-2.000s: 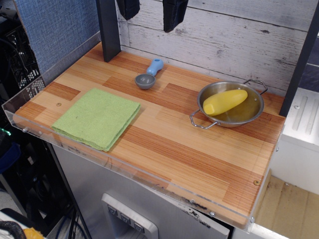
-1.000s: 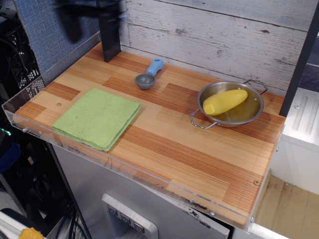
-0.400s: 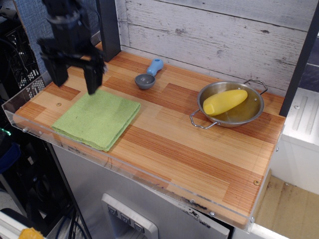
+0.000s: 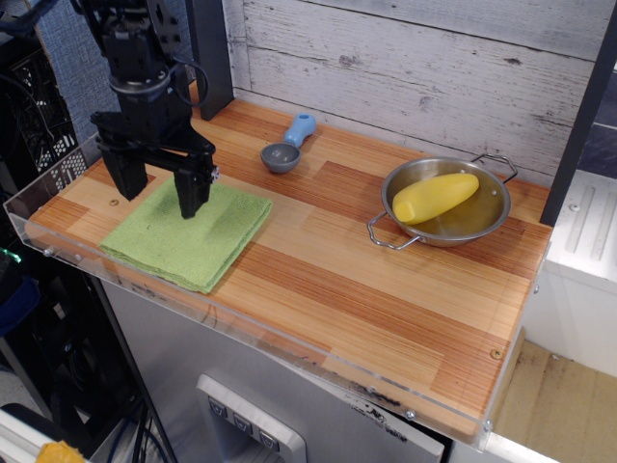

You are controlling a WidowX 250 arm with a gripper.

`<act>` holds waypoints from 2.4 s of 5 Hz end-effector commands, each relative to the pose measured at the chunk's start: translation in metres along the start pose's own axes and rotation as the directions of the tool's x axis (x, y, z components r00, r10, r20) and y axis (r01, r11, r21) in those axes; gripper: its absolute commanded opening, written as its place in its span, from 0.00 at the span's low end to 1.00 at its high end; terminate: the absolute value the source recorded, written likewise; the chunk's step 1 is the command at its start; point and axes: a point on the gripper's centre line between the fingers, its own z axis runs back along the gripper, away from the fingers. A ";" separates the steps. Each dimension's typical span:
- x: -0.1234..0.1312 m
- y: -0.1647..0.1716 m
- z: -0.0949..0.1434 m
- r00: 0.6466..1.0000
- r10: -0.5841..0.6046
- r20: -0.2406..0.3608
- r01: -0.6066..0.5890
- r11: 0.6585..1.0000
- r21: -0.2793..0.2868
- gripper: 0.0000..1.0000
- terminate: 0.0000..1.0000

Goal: Pick up the green towel and put it bottom right edge of the table

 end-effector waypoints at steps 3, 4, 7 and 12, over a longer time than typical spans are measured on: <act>0.000 -0.014 -0.040 0.997 -0.068 0.027 0.067 0.997 0.032 1.00 0.00; -0.006 -0.019 -0.049 0.997 -0.068 -0.020 0.069 0.998 0.012 1.00 0.00; -0.012 -0.095 -0.039 0.994 -0.107 -0.001 0.106 0.991 -0.079 1.00 0.00; -0.034 -0.198 -0.031 0.984 -0.180 0.019 0.180 0.983 -0.036 1.00 0.00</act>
